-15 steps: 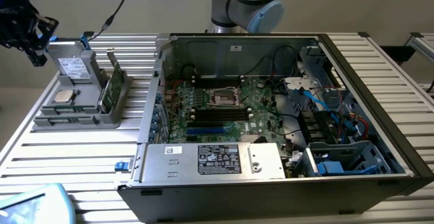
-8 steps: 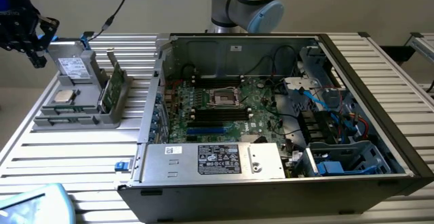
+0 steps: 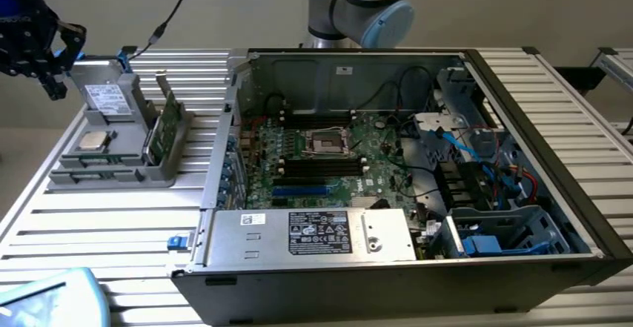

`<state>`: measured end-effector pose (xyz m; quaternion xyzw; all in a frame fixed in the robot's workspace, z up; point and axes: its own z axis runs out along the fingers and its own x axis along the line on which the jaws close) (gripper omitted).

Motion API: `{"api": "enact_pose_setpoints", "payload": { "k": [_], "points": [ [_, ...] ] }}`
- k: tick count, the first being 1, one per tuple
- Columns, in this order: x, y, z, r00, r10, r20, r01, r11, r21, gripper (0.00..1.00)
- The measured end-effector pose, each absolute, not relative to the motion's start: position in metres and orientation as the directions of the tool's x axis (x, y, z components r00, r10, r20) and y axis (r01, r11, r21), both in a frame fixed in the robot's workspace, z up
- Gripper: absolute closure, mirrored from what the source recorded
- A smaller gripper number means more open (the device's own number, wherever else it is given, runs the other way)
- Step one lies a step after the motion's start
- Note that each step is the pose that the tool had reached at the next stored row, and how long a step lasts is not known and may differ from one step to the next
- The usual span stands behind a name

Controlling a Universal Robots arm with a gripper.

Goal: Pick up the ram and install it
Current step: 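Pick up the ram and move it above insertion slot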

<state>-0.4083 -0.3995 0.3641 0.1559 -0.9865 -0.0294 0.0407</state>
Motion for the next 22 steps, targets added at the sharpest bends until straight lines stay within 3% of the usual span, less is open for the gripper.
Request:
{"api": "enact_pose_setpoints", "payload": {
  "k": [22],
  "points": [
    [-0.4083,-0.3996,0.3643,-0.758,-0.649,0.063,-0.645,0.76,0.075,0.89]
  ]
}}
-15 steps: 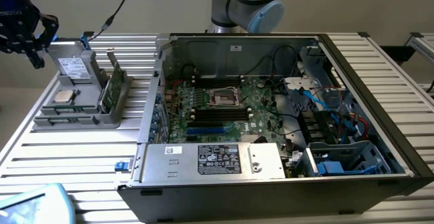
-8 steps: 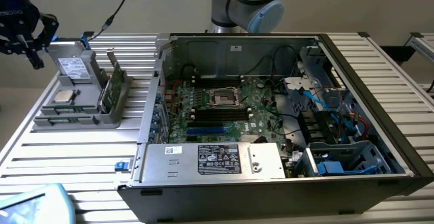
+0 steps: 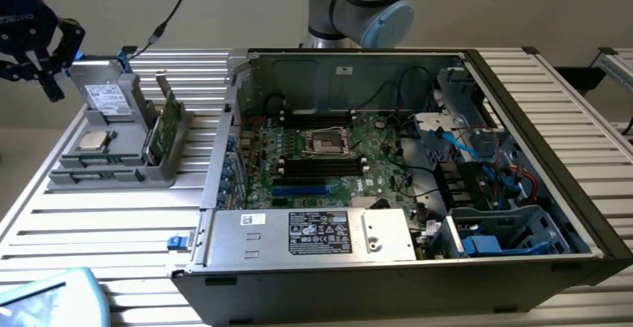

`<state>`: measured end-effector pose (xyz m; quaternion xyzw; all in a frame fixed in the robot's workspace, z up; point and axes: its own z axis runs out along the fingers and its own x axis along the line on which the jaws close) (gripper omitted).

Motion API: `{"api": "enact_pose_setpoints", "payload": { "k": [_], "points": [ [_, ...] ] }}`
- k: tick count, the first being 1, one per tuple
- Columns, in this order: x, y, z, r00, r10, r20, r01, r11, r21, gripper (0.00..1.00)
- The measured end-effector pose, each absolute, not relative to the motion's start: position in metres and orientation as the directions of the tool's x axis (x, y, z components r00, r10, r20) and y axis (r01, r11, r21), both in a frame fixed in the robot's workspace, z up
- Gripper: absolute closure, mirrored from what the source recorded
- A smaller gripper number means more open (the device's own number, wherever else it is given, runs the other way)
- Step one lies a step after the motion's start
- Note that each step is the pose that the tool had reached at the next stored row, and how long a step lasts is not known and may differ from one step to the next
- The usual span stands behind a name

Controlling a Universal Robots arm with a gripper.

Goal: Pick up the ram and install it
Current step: 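Pick up the ram and move it above insertion slot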

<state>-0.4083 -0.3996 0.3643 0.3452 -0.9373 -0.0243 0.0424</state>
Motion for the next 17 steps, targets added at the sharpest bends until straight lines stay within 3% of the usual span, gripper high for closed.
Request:
{"api": "enact_pose_setpoints", "payload": {
  "k": [17],
  "points": [
    [-0.4083,-0.3996,0.3644,-0.559,-0.829,-0.003,-0.829,0.558,0.037,0.89]
  ]
}}
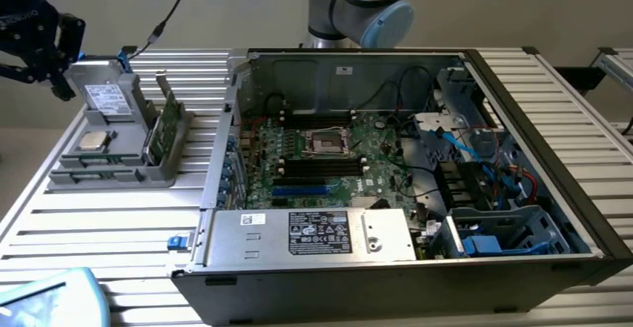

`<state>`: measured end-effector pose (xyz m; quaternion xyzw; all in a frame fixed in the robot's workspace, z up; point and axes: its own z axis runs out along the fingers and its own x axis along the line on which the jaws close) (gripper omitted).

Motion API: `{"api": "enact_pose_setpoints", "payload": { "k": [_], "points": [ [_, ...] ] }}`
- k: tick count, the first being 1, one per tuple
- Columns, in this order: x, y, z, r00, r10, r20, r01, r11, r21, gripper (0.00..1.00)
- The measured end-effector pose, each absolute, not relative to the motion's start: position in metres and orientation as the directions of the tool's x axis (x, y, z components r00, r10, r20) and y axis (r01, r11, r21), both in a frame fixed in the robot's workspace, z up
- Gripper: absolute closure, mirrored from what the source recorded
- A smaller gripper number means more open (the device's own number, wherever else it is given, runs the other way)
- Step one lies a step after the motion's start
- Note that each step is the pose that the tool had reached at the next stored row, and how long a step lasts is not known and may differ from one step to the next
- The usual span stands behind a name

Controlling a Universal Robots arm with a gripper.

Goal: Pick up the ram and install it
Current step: 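Pick up the ram and move it above insertion slot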

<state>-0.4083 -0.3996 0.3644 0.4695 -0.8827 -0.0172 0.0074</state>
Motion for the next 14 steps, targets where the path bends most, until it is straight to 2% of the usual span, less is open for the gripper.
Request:
{"api": "enact_pose_setpoints", "payload": {
  "k": [14],
  "points": [
    [-0.4083,-0.3996,0.3638,-0.33,-0.944,-0.006,-0.943,0.33,0.036,0.89]
  ]
}}
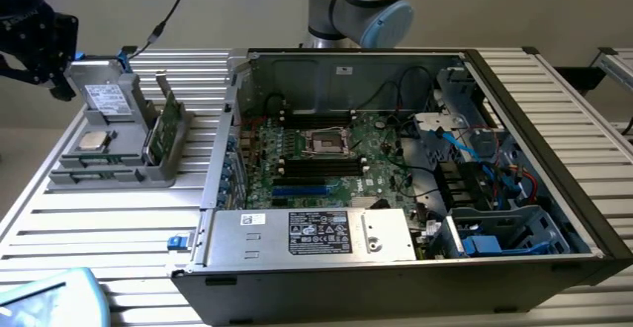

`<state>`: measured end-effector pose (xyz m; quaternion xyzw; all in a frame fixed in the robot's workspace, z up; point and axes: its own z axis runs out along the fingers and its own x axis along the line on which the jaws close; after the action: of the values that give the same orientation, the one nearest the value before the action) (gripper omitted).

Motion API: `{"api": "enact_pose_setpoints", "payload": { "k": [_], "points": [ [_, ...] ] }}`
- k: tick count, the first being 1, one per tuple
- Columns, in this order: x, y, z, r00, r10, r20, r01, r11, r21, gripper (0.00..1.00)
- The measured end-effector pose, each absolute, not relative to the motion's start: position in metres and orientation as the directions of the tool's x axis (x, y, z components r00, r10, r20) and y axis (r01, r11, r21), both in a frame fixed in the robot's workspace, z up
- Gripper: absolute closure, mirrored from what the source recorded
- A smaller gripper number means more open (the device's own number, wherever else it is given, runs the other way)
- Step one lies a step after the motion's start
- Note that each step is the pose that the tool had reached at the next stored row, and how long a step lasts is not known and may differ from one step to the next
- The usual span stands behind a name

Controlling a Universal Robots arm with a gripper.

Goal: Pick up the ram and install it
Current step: 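Pick up the ram and move it above insertion slot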

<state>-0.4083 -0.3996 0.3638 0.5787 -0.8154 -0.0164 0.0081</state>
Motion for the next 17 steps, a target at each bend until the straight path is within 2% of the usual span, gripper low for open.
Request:
{"api": "enact_pose_setpoints", "payload": {
  "k": [17],
  "points": [
    [-0.4083,-0.3996,0.3623,-0.029,-1.0,-0.009,-0.999,0.028,0.037,0.89]
  ]
}}
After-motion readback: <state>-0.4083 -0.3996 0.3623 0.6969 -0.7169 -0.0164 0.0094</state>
